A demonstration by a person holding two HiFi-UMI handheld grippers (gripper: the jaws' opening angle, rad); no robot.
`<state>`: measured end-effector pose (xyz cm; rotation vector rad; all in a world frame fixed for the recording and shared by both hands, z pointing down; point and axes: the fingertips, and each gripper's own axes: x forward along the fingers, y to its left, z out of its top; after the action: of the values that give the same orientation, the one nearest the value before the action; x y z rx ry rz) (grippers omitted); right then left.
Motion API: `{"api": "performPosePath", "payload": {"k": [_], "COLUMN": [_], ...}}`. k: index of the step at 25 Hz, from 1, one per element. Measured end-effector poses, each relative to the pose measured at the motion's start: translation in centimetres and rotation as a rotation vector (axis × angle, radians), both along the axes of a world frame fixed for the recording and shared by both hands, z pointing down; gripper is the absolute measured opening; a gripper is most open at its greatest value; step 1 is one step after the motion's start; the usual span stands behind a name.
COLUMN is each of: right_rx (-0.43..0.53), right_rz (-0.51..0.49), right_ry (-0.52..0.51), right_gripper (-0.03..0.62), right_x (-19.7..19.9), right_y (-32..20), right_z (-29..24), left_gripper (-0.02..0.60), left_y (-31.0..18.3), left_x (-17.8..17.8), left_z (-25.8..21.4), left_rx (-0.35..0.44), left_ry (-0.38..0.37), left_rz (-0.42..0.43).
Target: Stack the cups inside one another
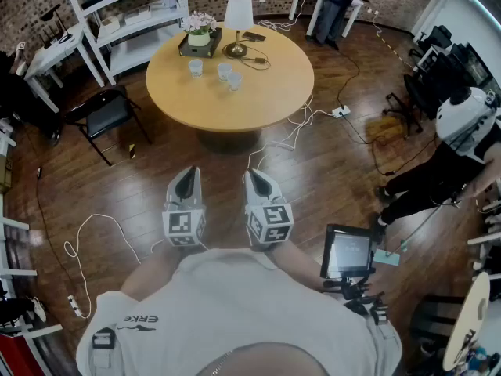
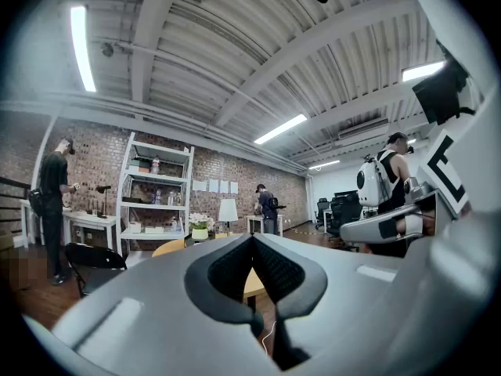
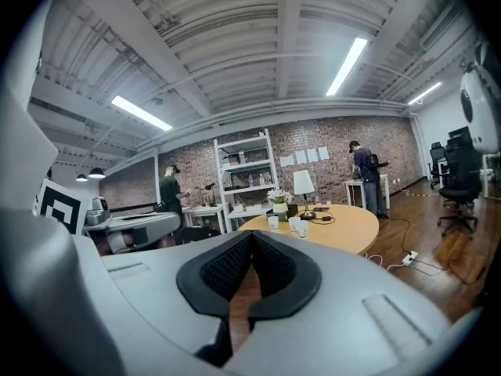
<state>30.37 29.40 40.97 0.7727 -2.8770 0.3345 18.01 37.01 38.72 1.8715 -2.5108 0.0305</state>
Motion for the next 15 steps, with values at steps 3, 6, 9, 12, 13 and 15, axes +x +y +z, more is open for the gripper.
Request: {"api": "performPosePath", "payload": {"k": [3, 6, 9, 12, 13, 15], "right_rx": [0.010, 0.021, 0.022, 0.009, 0.006, 0.004], "right_rz": [-0.016, -0.029, -0.035, -0.036, -0.033, -0.021], "right_ry": [0.000, -0.015, -0.018, -0.001, 0.005, 0.016], "right_gripper": [0.014, 0.014, 0.014, 0.014, 0.014, 0.014], "right_x": [0.5, 0.0, -0.7, -1.7, -2.2, -3.5], "right_y": [-1.5, -3.2, -4.4, -5.3, -5.6, -6.4], "right_z": [-0.3, -1.0, -0.9, 0.2, 0.6, 1.0], "left_gripper": [0.002, 0.002, 0.002, 0.002, 0.002, 0.002], "left_y": [-1.1, -2.9, -4.4, -5.6, -6.1, -7.2], "left_x": [0.6, 0.4, -0.1, -1.0, -1.5, -2.7], "left_z": [0.0, -0.1, 0.1, 0.9, 1.2, 1.8], "left_rx": [0.003, 0.013, 0.014, 0.010, 0.007, 0.005], "left_ry": [0.000, 0.006, 0.011, 0.021, 0.025, 0.036], "left_rz": [-0.024, -0.030, -0.029, -0.022, -0.016, 0.001]}}
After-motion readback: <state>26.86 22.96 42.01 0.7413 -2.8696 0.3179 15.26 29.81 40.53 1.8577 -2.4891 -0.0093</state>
